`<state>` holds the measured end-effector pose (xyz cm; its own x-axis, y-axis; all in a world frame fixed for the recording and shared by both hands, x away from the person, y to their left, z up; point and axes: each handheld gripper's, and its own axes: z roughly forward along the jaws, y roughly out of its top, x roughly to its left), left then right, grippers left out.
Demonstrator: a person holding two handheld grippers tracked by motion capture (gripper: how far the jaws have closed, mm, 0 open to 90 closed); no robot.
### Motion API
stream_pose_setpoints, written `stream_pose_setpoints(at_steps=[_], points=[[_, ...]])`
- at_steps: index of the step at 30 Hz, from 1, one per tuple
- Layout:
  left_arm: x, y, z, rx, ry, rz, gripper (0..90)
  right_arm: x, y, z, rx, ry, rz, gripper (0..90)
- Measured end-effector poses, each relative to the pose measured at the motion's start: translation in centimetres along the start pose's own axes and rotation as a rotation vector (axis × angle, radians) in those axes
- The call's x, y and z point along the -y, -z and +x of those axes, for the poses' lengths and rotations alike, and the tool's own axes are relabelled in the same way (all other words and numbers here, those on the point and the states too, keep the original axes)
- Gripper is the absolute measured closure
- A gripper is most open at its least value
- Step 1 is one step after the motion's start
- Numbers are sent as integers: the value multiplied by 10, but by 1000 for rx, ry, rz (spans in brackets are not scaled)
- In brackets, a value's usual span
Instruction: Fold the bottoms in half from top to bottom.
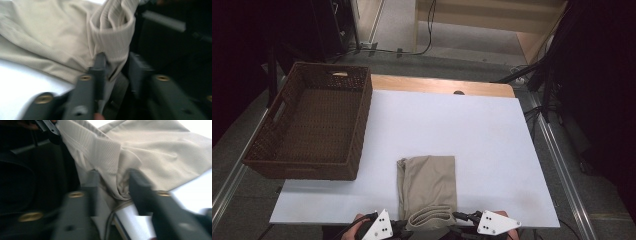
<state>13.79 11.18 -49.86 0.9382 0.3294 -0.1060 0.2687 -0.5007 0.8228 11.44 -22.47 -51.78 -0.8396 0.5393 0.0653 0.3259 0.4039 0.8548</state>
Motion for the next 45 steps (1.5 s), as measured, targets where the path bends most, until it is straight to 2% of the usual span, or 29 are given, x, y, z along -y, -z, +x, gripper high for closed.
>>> stream_pose_setpoints(at_steps=[2,4,6,9,12,14,18,21,24,27,31,34,37,39,43,45], points=[[-4,8,6,-31,10,-44,501,-4,6,-2,-11,-25,-19,377],[-8,14,17,-49,43,-83,462,-9,11,-5,-6,-42,-34,335],[-11,18,29,-86,72,-98,464,-13,14,-7,-7,-55,-48,314],[-16,15,45,-146,120,-83,560,-19,15,-13,17,-70,-58,323],[-22,4,62,-202,156,-39,715,-24,11,-17,40,-84,-59,396],[-25,-5,73,-237,171,-10,782,-27,7,-19,58,-96,-55,460],[-29,-23,90,-275,190,30,843,-31,-6,-20,98,-97,-17,600],[-33,-34,102,-289,223,49,859,-31,-17,-19,85,-94,3,675],[-36,-46,110,-302,230,85,865,-31,-27,-15,68,-80,30,746],[-38,-55,115,-308,241,87,865,-31,-35,-10,56,-53,50,801],[-43,-59,122,-348,260,81,865,-28,-44,-5,37,-35,82,859],[-45,-60,130,-392,275,85,885,-25,-48,-1,32,-25,112,874],[-47,-60,137,-436,290,93,895,-23,-51,3,29,7,144,875],[-46,-60,141,-444,307,95,895,-21,-51,5,32,-2,140,875],[-47,-58,139,-499,274,113,885,-20,-51,2,17,-24,134,877],[-48,-55,138,-500,288,98,849,-19,-51,3,20,-18,130,877]])
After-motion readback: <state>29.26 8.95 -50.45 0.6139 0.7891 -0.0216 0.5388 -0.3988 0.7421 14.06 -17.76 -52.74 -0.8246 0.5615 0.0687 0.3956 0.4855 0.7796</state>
